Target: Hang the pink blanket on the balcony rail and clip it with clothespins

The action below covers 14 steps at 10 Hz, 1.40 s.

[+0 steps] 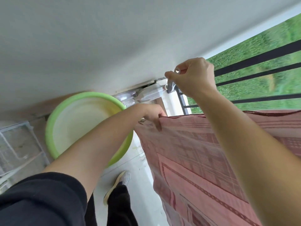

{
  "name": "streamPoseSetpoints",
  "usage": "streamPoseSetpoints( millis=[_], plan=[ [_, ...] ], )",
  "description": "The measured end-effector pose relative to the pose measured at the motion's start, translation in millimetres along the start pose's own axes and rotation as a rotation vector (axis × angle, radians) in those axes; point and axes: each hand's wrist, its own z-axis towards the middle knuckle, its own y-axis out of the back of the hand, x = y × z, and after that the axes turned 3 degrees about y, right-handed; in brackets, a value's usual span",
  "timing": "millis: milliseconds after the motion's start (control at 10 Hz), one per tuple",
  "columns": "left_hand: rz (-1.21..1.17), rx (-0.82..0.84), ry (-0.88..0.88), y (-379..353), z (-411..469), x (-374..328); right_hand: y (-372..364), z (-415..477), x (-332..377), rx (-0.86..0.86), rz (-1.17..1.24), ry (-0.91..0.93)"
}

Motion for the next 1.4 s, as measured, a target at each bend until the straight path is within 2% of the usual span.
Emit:
streamPoseSetpoints(
  millis=[200,300,400,500,600,700,800,1000,1200,1300,1400],
  plan=[
    [-0.437,-0.026,-0.002,-7,-13,25,-5,8,-3,0.031,-0.024,-0.054],
    [-0.593,-0.041,-0.024,-16,-19,29,-3,11,-1,0.049,0.003,-0.079],
    [-0.641,-0.122,-0.039,-25,-27,31,-6,11,-1,0.073,0.020,-0.099],
    [-0.643,-0.247,-0.027,-31,-27,31,-9,11,-2,0.096,0.012,-0.088],
    [-0.544,-0.384,-0.037,-29,-23,29,-11,10,-1,0.125,-0.012,-0.064],
    [-0.569,-0.470,-0.052,-29,-21,32,-14,9,0,0.167,-0.015,-0.038],
    [-0.666,-0.516,-0.037,-38,-19,37,-24,6,-1,0.242,-0.066,-0.017],
    [-0.692,-0.561,-0.009,-40,-19,37,-57,5,-8,0.377,-0.271,0.040],
    [-0.616,-0.639,0.005,-43,-26,36,-82,0,-14,0.495,-0.435,0.169],
    [-0.631,-0.623,-0.010,-45,-29,36,-86,1,-24,0.507,-0.510,0.200],
    [-0.577,-0.609,0.041,-43,-37,27,-83,-1,-32,0.436,-0.446,0.160]
  ],
)
